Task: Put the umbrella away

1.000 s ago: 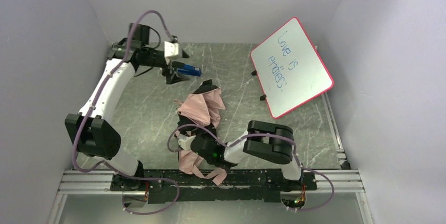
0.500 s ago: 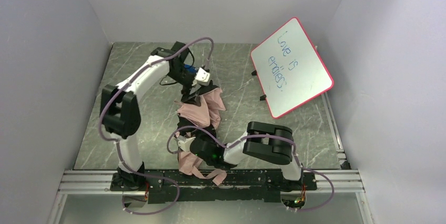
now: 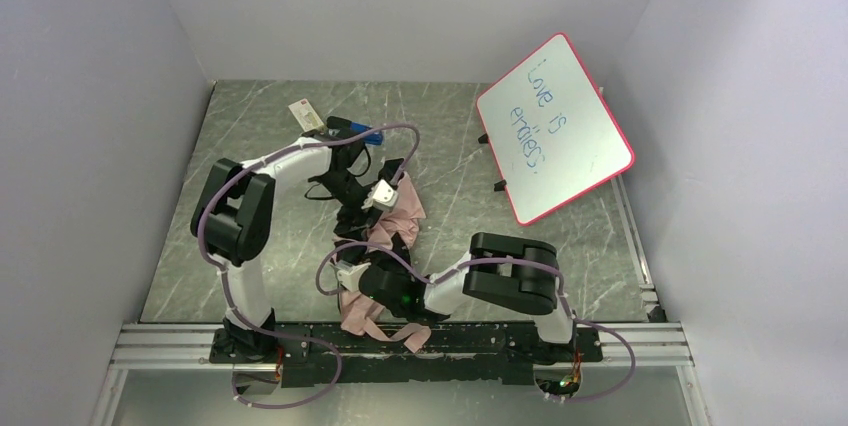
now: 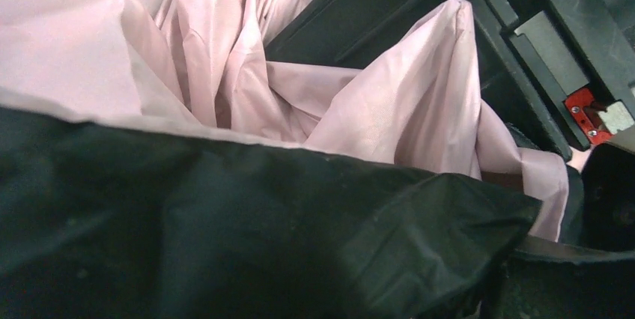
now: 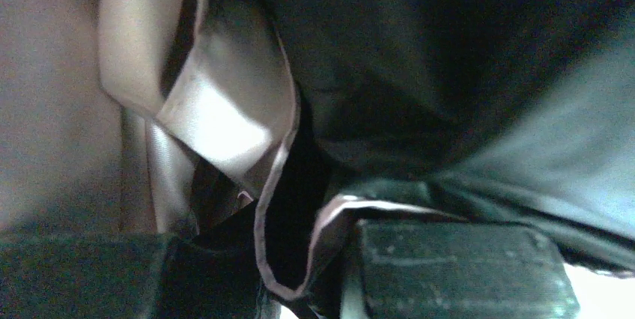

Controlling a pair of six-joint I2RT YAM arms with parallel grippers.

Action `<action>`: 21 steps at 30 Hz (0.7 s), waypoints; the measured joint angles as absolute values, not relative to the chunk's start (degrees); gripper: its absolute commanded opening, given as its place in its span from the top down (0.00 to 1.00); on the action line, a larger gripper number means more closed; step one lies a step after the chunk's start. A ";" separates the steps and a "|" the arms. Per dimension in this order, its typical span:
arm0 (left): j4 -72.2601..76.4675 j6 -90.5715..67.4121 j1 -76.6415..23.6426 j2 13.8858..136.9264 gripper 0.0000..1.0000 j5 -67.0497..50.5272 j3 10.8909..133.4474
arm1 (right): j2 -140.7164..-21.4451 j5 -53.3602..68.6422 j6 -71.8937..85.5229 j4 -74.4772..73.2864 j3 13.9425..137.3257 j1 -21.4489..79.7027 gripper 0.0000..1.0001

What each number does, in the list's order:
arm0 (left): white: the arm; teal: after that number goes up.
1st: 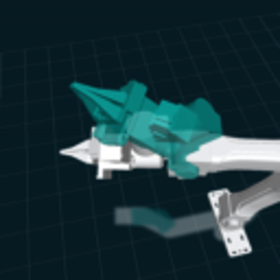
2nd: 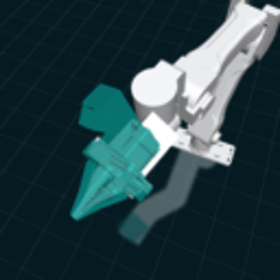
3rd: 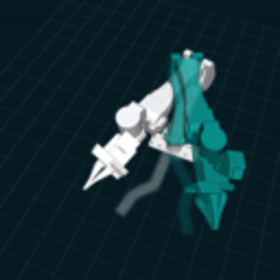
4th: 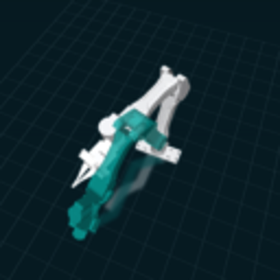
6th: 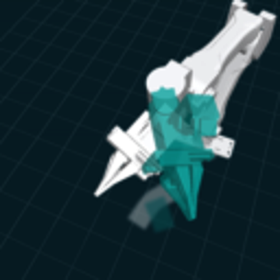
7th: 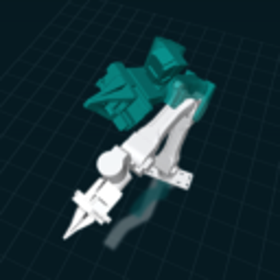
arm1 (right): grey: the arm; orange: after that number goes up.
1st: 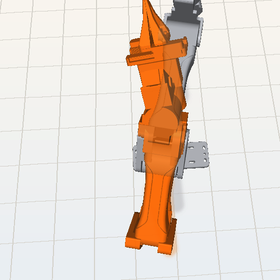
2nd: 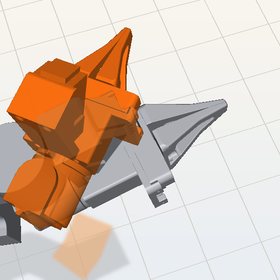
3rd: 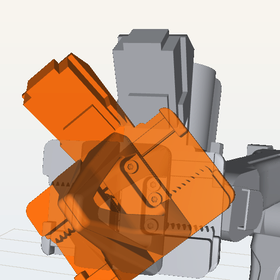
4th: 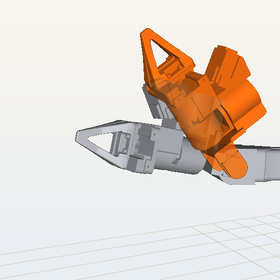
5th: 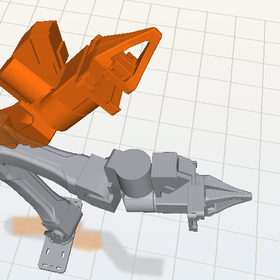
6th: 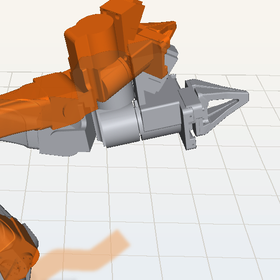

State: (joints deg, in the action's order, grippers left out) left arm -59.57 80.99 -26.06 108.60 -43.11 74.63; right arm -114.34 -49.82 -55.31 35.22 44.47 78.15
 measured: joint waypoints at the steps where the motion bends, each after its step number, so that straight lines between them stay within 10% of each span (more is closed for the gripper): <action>1: -58.92 80.95 -26.06 108.25 0.16 -43.03 73.97 | -114.34 -49.82 -55.31 35.20 44.47 78.15 0.86; 13: -46.46 77.17 -26.11 105.19 0.81 -43.18 66.19 | -113.08 -48.99 -53.12 33.39 44.47 78.30 0.65; 21: -41.36 73.56 -26.24 102.63 0.83 -43.13 63.44 | -103.94 -46.61 -45.28 23.46 43.99 79.83 0.20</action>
State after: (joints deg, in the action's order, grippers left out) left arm -41.36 73.56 -26.24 102.63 -43.13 63.44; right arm -103.94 -46.61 -45.28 23.46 43.99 79.83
